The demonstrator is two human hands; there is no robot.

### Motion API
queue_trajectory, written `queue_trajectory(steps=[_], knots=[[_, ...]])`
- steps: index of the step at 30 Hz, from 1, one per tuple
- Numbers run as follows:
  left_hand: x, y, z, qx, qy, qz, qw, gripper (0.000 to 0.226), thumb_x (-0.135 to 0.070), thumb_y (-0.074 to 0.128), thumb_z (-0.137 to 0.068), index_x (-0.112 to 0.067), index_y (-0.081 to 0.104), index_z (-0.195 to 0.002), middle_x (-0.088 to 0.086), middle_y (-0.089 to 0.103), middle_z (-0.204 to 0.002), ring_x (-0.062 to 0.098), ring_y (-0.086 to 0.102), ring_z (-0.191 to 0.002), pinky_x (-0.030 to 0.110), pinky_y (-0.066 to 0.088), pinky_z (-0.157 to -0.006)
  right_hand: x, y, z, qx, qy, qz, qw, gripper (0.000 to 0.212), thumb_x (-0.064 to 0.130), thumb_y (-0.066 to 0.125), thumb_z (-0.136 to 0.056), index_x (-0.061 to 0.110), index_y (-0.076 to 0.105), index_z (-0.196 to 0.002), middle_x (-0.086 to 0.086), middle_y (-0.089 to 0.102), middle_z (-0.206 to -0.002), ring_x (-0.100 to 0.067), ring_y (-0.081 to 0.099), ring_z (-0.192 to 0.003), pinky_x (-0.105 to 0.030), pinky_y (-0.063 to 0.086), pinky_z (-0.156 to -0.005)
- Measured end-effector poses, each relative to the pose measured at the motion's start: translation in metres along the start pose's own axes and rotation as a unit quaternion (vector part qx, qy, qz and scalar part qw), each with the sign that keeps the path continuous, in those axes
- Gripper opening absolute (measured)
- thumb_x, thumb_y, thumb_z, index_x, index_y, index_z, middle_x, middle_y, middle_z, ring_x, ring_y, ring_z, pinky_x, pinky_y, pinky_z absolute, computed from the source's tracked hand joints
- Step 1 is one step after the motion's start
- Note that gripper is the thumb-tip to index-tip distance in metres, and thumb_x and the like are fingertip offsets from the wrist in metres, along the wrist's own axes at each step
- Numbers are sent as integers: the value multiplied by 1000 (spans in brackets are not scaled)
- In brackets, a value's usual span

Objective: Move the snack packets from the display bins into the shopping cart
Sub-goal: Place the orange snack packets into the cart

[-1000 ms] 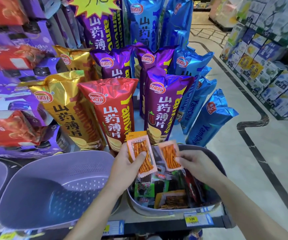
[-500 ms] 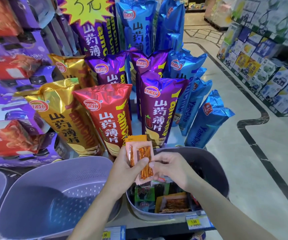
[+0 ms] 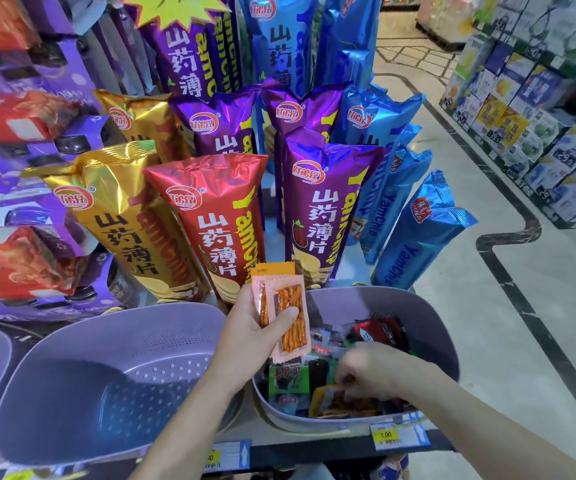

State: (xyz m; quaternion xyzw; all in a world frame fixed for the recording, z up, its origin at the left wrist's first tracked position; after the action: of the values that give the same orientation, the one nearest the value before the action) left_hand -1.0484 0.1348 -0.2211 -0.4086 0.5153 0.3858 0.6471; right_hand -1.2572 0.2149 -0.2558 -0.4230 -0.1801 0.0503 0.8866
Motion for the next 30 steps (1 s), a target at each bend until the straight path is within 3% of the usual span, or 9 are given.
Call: queue_trajectory(steps=[4,6,8,11,15,20,23,26,30], knots=[[0,0,0,-7,0,1,1000,36,-29,79,-94,-45,58,-119,-18,76,-115,5,74,-108,41,62,-94,-16,-20,17,-102,-30,-72,992,22,40,64,-98,19,68,-95,2,65,-98,-16,57,-92,-34,45,-84],[1,0,0,-11,1,6,1000,35,-29,78,-95,-48,59,-118,-18,77,-115,5,74,-108,42,62,-94,-29,-31,30,-159,-5,-164,974,23,41,64,-96,19,65,-88,7,64,-88,-8,59,-82,-33,45,-77],[2,0,1,-15,-1,19,1000,36,-29,77,-96,-49,59,-120,-16,76,-118,8,74,-111,45,61,-95,-40,-38,41,-191,12,-262,946,21,37,65,-96,18,66,-87,4,69,-83,-12,65,-79,-37,51,-77],[1,0,1,-25,9,20,999,38,-30,77,-96,-47,59,-124,-14,76,-120,9,73,-113,43,61,-95,-44,-47,55,-213,-24,-413,885,11,21,65,-102,13,73,-100,-4,77,-94,-22,74,-87,-38,58,-85],[1,1,2,-21,5,13,1000,40,-29,77,-96,-42,56,-129,-16,75,-120,7,73,-113,47,61,-98,-30,-50,59,-217,-82,-599,766,19,16,58,-105,6,72,-114,-19,74,-113,-38,71,-106,-43,58,-95],[-9,2,3,-4,12,26,1000,55,-52,76,-86,-35,54,-134,-12,74,-124,11,70,-120,53,56,-104,4,-46,25,-223,-61,-663,712,23,14,57,-105,2,68,-123,-17,75,-117,-33,73,-108,-37,61,-85],[-12,3,3,-11,23,34,999,52,-63,68,-87,-38,54,-131,-15,73,-122,9,69,-119,52,55,-105,20,-44,7,-245,-39,-695,675,23,11,62,-102,2,69,-121,-17,75,-117,-36,72,-110,-56,57,-97],[-12,2,3,-10,16,54,998,64,-81,67,-77,-44,55,-127,-16,72,-120,8,71,-116,53,60,-99,29,-43,-1,-255,-29,-710,656,21,10,64,-101,1,71,-119,-19,75,-116,-38,72,-110,-60,56,-97],[-15,1,3,-2,31,28,999,69,-67,83,-71,-44,53,-129,-18,74,-121,5,71,-114,36,58,-94,34,-45,0,-291,-24,-689,663,18,11,70,-97,4,75,-113,-19,76,-112,-41,73,-106,-63,56,-95]])
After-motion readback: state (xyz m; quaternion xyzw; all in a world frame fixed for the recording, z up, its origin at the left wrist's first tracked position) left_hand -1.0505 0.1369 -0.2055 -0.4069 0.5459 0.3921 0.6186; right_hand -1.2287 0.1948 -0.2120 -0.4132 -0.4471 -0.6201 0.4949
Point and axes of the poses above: each hand's wrist, its own z-axis away from the middle knuckle, its own y-axis out of the palm, x = y × z, the point moved 3 cm from there along -z, towards the middle knuckle
